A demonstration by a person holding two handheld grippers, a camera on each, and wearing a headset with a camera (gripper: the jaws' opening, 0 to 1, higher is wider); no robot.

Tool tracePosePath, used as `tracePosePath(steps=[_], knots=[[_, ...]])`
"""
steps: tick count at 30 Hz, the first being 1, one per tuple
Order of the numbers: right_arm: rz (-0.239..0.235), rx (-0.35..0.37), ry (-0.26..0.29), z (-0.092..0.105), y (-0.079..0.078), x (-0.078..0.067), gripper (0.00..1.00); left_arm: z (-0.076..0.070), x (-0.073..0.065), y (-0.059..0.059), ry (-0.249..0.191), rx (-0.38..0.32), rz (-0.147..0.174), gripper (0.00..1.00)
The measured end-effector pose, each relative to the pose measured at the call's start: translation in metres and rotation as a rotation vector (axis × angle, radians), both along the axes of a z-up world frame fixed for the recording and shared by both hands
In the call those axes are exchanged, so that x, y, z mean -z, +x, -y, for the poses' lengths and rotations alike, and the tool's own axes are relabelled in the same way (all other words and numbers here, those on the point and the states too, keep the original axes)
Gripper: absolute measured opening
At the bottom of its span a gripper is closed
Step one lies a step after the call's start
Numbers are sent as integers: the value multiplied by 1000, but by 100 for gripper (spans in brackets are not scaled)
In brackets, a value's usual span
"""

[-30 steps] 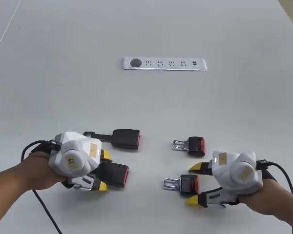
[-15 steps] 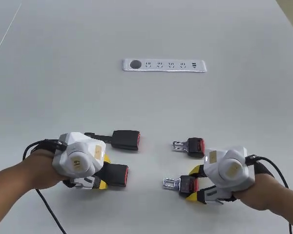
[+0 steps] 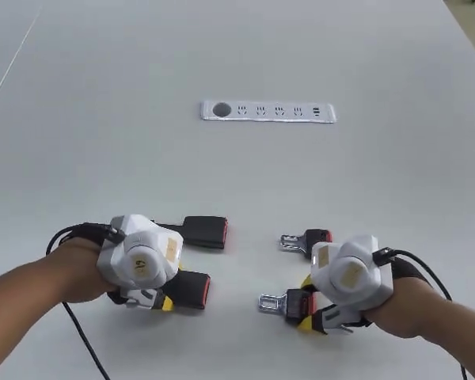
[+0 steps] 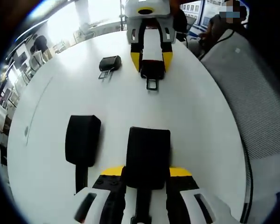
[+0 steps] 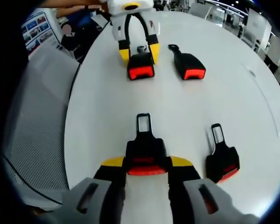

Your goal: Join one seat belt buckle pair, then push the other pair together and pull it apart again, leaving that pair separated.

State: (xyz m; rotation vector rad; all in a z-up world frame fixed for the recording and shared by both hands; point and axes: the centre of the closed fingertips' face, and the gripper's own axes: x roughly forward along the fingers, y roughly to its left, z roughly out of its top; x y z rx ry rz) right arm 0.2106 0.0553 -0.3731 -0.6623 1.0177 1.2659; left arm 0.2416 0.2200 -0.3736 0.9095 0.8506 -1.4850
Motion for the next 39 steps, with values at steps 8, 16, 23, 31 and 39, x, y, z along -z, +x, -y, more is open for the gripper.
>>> tracePosePath(steps=[8,16,23,31,39], knots=[[31,-26,50,-40,5,-1,35,0,0,1,12,-15,-1,34],[44,-7,99,-62,10,-2,35,0,0,1,13,-32,-1,34],[41,17,152,-81,13,-2,35,1,1,2,36,-30,0,34],[41,14,155,-85,15,-1,34,0,1,2,23,-38,6,34],[42,29,185,-100,18,-1,33,1,0,1,39,-3,4,33]])
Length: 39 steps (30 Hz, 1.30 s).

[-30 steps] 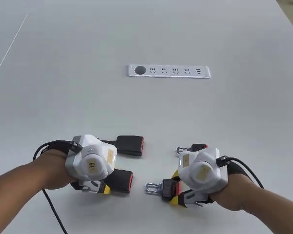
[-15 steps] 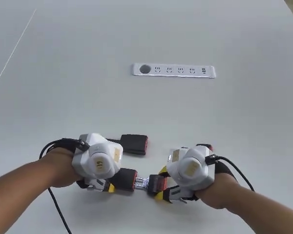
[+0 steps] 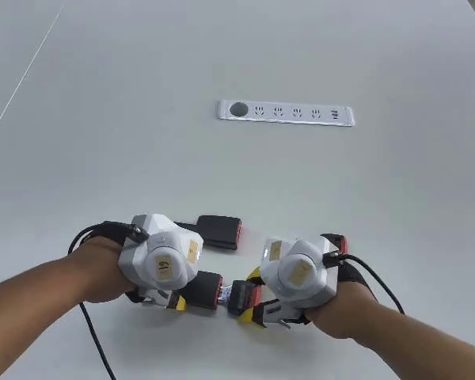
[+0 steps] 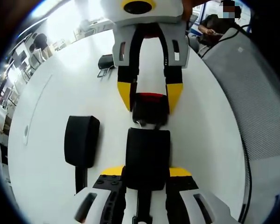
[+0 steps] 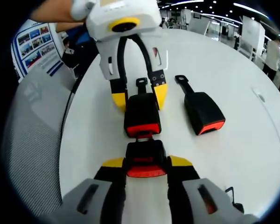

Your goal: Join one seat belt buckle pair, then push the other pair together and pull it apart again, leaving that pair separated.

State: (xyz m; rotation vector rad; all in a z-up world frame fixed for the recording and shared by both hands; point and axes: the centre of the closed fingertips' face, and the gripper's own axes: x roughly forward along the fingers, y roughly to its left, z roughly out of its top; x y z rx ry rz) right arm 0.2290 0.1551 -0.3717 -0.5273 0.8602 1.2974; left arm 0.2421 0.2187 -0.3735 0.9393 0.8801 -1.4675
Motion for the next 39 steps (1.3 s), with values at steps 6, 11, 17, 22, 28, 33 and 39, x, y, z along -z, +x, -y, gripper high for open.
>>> tracePosePath(steps=[6,11,17,22,28,33,39], knots=[[5,20,18,-6,2,0,33,2,1,0,14,2,2,32],[4,32,-2,-6,1,0,33,0,1,1,13,-8,-1,32],[3,25,-9,-7,2,0,33,0,1,2,20,-7,0,32],[2,1,-10,-7,2,0,33,-1,2,2,19,8,2,32],[10,-20,-13,-7,1,0,33,-3,2,2,26,31,1,32],[25,-21,-16,-7,0,-1,33,-4,2,2,-14,24,-6,32],[57,-17,38,-4,0,-1,33,-4,0,1,-60,34,-12,32]])
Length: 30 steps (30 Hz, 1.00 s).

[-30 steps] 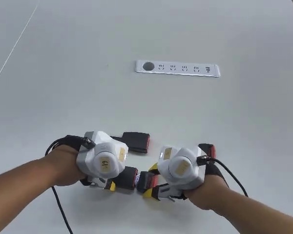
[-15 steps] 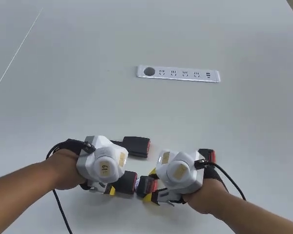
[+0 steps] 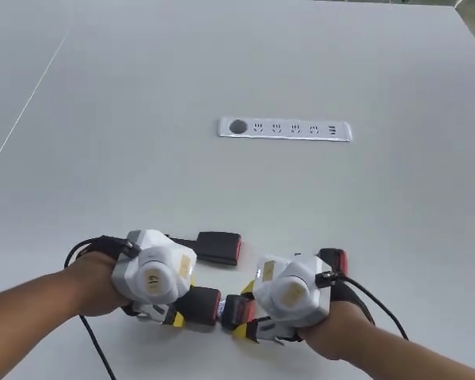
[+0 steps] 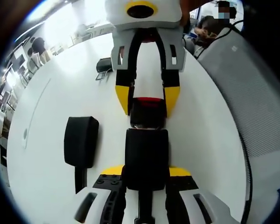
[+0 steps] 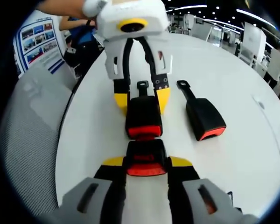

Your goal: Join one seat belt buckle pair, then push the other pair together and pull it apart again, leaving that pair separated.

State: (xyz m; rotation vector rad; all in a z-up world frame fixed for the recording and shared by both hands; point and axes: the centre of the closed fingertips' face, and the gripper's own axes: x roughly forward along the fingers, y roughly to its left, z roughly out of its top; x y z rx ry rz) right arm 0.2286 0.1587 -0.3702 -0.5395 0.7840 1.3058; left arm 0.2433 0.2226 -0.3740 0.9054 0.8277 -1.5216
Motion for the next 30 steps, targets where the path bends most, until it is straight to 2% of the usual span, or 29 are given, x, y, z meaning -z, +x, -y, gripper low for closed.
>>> tracePosePath(steps=[4,7,10,16,18,23,30], knots=[[29,3,23,0,-1,-1,33,0,0,0,-30,-8,-6,32],[52,2,49,0,0,-2,33,0,0,1,-71,-14,-16,32],[69,-1,65,0,0,-3,33,0,0,1,-81,-9,-21,32],[99,2,120,0,0,-4,33,0,0,0,-130,-4,-32,32],[103,4,148,0,0,-5,32,0,-1,0,-148,-5,-43,32],[107,0,169,-1,1,-6,32,1,-2,0,-170,-7,-66,32],[105,5,190,-1,1,-6,32,1,-2,-1,-189,8,-62,31]])
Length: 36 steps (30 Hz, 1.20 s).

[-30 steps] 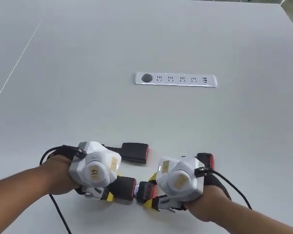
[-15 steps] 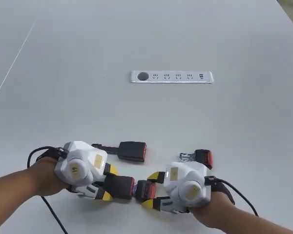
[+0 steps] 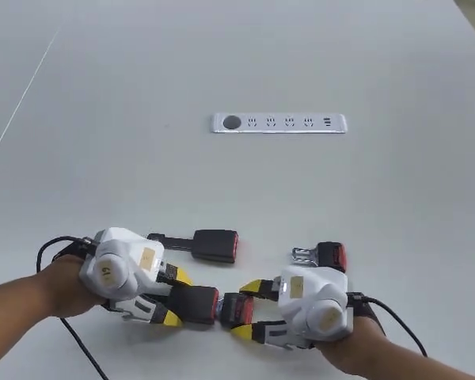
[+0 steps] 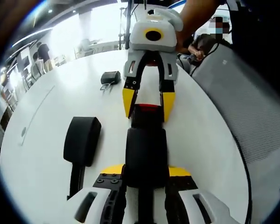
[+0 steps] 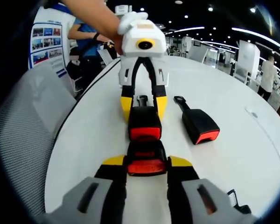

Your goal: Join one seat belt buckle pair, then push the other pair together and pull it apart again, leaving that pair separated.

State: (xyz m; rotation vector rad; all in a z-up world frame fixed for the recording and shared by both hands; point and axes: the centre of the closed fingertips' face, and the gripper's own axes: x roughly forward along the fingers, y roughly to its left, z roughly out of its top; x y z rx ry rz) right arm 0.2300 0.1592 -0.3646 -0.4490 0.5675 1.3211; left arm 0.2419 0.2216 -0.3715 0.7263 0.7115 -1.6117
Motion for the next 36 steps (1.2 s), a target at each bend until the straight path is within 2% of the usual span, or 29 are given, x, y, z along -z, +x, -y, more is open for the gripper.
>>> tracePosePath(steps=[11,18,20,24,26,29,32,34,36], knots=[[-6,3,11,0,0,1,32,0,1,0,-2,0,-10,31],[-8,10,11,-1,0,0,33,1,1,-1,18,3,2,32],[-21,15,13,-2,1,0,33,1,1,-1,26,5,3,32],[-13,9,2,-3,0,0,34,1,2,-2,43,18,21,33],[-32,19,4,-3,-1,-1,34,0,2,-2,46,18,26,33],[-15,8,-8,-3,-1,-1,35,1,1,-2,57,22,33,33],[-30,12,-14,-3,0,0,35,1,1,-2,73,31,40,33],[-14,3,-31,-4,-1,-1,36,1,2,-2,84,33,44,34],[1,0,-73,-1,-1,3,43,1,2,-1,95,28,49,34]])
